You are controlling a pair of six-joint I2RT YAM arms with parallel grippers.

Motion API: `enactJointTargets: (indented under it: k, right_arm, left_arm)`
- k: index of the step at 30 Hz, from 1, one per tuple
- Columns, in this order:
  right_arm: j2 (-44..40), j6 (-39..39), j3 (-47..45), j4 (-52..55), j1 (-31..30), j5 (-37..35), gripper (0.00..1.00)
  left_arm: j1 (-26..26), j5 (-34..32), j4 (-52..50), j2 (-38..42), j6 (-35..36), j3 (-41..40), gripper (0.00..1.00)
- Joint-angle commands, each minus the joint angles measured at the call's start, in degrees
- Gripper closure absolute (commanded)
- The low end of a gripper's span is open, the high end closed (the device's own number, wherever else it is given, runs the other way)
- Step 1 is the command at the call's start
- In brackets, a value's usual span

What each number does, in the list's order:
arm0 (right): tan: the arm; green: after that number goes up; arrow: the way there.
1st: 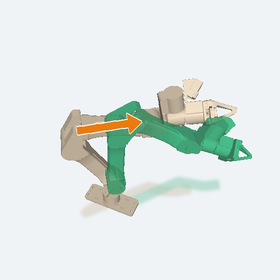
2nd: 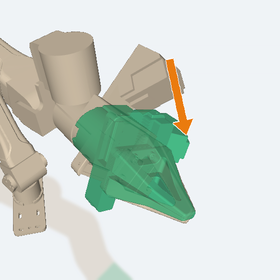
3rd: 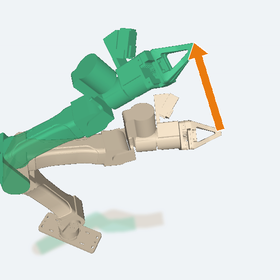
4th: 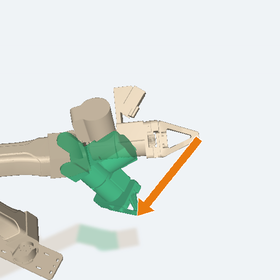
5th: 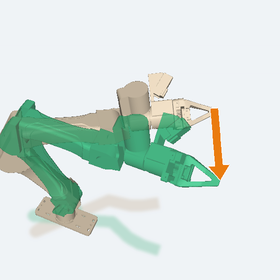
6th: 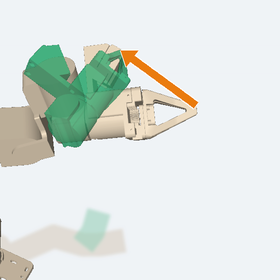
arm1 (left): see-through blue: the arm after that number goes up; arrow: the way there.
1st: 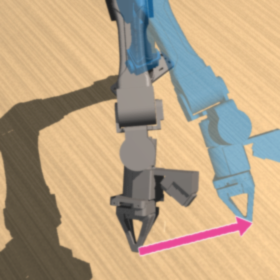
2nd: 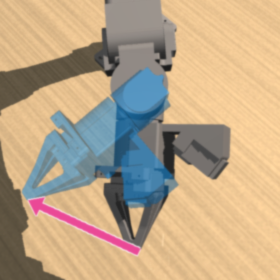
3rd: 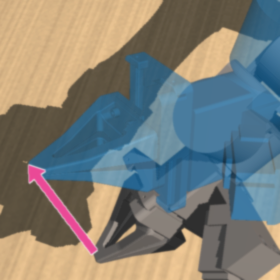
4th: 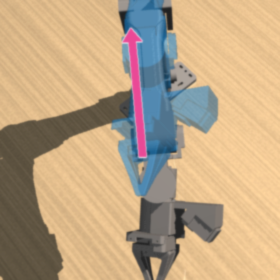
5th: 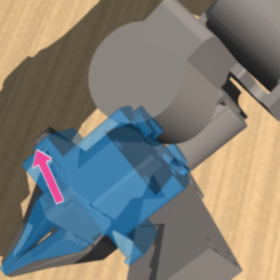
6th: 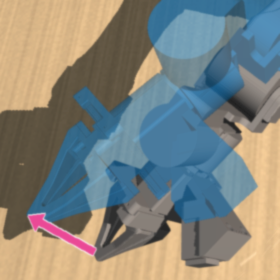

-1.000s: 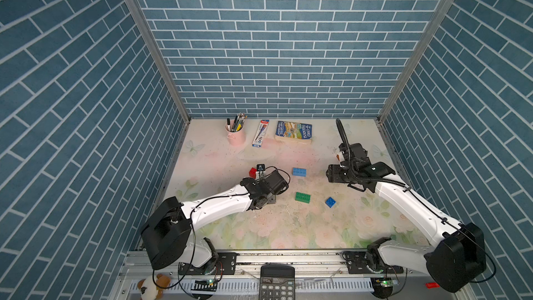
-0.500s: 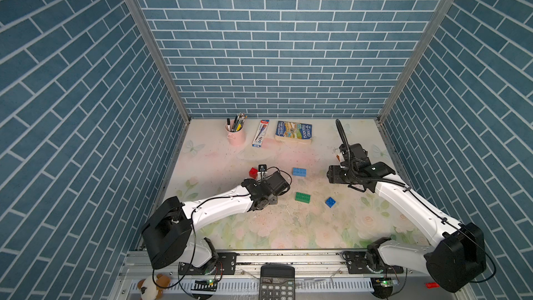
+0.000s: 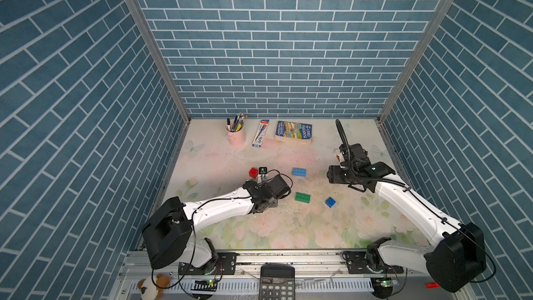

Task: Assemble the letter r with lego
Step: Assemble the lego brick with the lego brick.

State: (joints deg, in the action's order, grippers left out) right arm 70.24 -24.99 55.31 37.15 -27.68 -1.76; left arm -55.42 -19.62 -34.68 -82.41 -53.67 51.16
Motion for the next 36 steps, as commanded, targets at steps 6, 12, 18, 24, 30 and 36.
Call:
enactJointTargets:
  k: [6,12,18,24,30,36]
  right_arm:
    - [0.2,1.5,1.0,1.5,0.1,-0.7,0.3]
    - [1.0,1.4,1.8,1.8,0.2,-0.6,0.3]
    - [2.0,1.4,2.8,2.2,0.2,-0.8,0.3]
    - [2.9,1.4,3.7,2.5,0.2,-0.8,0.3]
    - [3.5,1.3,4.4,2.8,0.2,-1.0,0.3]
    - [4.0,1.1,4.5,2.8,0.2,-1.1,0.3]
  left_arm:
    - [0.0,-0.2,-6.0,-2.0,2.1,1.4,0.9]
    - [0.7,0.2,-6.6,-2.4,3.8,2.8,0.89]
    - [1.1,0.7,-5.9,-2.9,4.4,3.2,0.89]
    - [1.8,1.7,-5.5,-3.3,6.2,4.1,0.89]
    - [2.5,3.2,-5.4,-3.3,6.6,4.4,0.89]
    - [2.8,4.1,-5.5,-4.0,5.2,4.6,0.89]
